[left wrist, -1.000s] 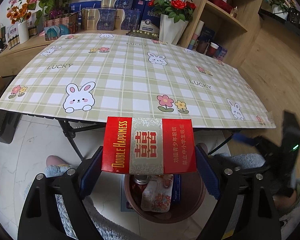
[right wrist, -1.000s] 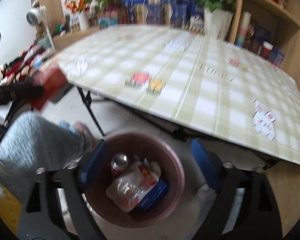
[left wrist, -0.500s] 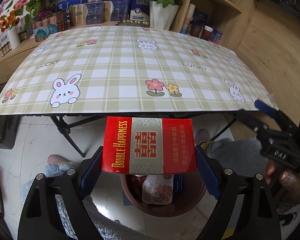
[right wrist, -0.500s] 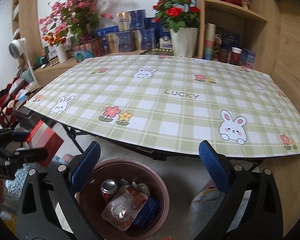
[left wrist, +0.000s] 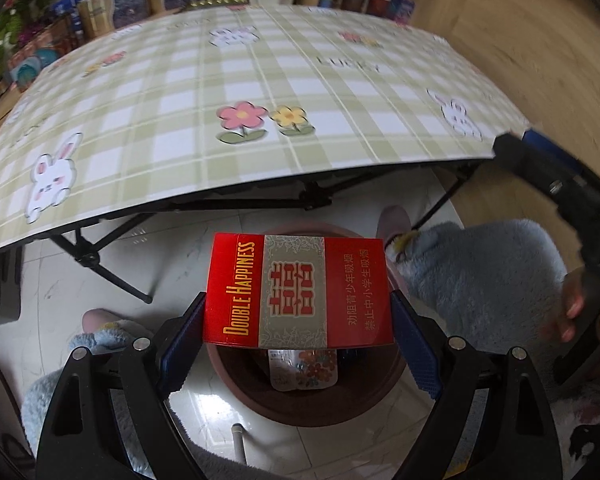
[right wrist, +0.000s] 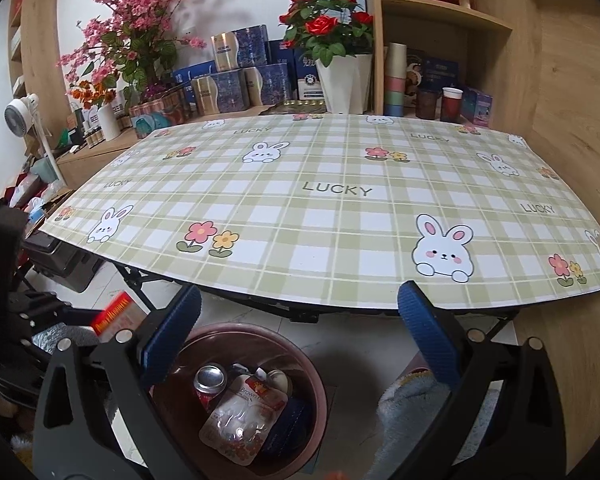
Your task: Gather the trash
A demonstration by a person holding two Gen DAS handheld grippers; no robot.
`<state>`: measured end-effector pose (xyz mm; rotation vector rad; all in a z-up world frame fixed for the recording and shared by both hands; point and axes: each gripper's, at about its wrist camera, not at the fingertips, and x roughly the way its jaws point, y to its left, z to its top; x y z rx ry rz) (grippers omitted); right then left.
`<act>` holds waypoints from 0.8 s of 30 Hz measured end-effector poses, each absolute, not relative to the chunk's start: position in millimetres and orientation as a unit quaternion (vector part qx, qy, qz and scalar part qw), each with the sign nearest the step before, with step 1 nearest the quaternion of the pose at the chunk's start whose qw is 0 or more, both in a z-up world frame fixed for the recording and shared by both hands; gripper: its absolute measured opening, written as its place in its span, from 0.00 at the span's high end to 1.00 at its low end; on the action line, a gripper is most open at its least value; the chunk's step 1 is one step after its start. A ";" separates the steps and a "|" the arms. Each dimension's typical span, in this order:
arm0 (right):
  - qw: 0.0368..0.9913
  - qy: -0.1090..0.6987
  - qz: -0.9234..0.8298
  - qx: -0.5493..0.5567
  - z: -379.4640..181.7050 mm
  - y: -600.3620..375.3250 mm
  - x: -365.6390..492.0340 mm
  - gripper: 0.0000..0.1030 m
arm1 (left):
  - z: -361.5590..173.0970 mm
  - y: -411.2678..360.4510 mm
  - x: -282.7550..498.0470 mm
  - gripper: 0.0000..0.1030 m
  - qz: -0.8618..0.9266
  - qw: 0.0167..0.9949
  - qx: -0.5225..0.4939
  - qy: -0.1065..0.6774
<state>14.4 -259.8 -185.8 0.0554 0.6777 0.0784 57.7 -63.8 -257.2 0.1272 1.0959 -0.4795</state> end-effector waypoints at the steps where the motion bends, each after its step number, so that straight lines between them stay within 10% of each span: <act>1: 0.942 0.332 0.037 0.028 -185.7 -260.5 13.7 0.06 | -260.8 -67.2 59.2 0.17 -0.228 0.822 0.065 0.517; 24: 0.939 0.341 0.030 0.021 -164.9 -261.0 25.2 0.06 | -198.0 -31.4 72.1 0.11 -0.176 0.892 0.031 0.414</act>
